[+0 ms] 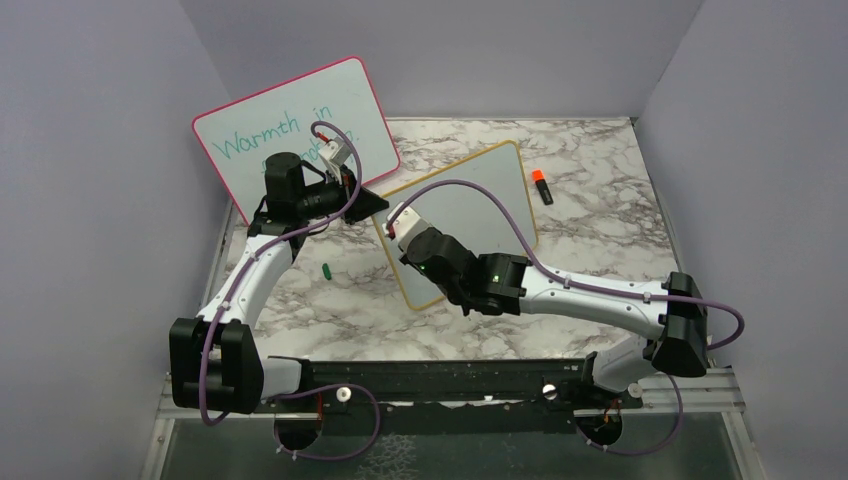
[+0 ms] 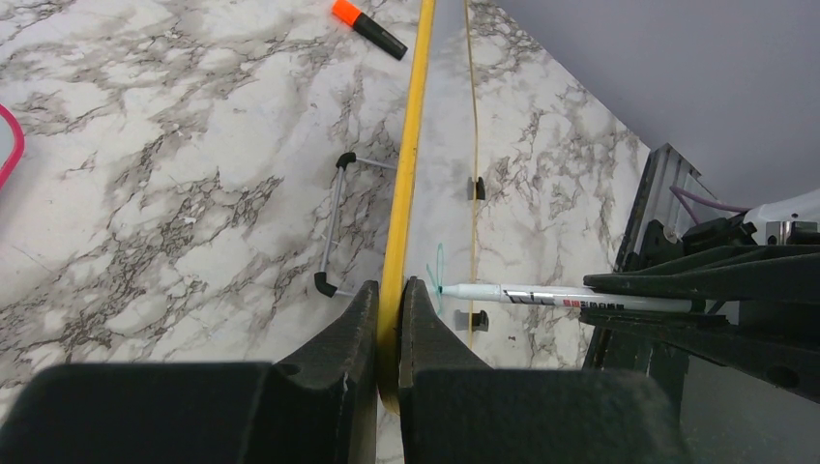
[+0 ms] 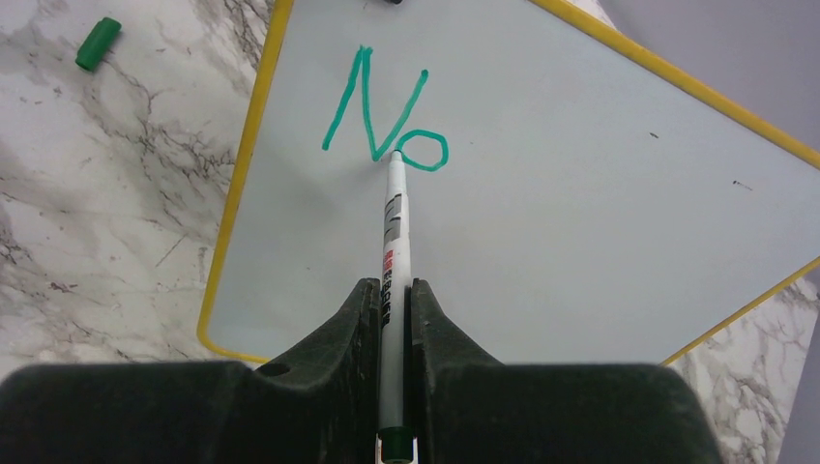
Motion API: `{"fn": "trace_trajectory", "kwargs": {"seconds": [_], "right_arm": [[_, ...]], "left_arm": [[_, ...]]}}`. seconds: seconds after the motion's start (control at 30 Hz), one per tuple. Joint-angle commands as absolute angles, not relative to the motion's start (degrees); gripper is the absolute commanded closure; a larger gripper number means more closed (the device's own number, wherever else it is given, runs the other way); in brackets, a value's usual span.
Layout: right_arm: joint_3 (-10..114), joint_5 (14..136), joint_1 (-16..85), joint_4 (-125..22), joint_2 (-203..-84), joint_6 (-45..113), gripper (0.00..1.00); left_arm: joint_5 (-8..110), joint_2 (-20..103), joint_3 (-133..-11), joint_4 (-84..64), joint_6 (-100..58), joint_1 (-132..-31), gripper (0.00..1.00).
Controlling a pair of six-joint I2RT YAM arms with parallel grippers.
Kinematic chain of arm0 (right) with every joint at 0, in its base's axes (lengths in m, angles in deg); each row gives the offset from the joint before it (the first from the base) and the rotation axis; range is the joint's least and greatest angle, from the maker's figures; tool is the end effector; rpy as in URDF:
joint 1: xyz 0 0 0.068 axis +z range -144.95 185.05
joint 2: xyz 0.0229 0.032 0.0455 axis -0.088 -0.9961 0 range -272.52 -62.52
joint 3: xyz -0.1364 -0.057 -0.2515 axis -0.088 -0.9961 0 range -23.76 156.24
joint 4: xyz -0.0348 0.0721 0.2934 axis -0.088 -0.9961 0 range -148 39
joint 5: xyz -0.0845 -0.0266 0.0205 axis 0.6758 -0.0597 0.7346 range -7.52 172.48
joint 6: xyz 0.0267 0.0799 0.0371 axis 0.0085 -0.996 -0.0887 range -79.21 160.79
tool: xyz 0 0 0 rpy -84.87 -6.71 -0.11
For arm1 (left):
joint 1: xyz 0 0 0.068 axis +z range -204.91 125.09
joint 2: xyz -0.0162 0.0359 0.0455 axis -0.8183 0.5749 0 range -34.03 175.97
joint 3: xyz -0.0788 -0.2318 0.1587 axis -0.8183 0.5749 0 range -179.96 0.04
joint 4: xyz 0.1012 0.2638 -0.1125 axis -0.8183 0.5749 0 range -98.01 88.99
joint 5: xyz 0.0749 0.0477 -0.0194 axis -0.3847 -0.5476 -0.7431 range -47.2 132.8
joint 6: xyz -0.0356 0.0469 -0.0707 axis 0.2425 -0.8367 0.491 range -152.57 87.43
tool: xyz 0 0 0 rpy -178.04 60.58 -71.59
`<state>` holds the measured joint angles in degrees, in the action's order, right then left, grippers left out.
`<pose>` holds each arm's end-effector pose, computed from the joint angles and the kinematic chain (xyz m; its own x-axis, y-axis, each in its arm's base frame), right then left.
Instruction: Write a sentence on the whiteboard
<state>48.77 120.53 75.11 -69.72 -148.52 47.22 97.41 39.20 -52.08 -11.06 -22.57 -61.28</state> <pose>0.1891 0.3718 0.3129 -0.1175 -0.5827 -0.8042 -0.5792 0.6980 -0.4211 0.3367 -0.1053 0.2986 -0.4483 -0.0512 -0.8924 0.7684 0.4881 -0.4140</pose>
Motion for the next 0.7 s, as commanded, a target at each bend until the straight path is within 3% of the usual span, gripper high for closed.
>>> {"fn": "trace_trajectory", "kwargs": {"seconds": [0.0,0.67], "right_arm": [[47.3,119.1,74.7,-72.9,-148.0,45.8,1.0],[46.1,126.9,74.6,-73.1,-147.2,43.8,1.0]], "left_arm": [[95.2,40.4,-52.2,-6.6,-26.1,-62.4,1.0],[95.1,40.5,-52.2,-6.3,-26.3,-62.4,1.0]]}}
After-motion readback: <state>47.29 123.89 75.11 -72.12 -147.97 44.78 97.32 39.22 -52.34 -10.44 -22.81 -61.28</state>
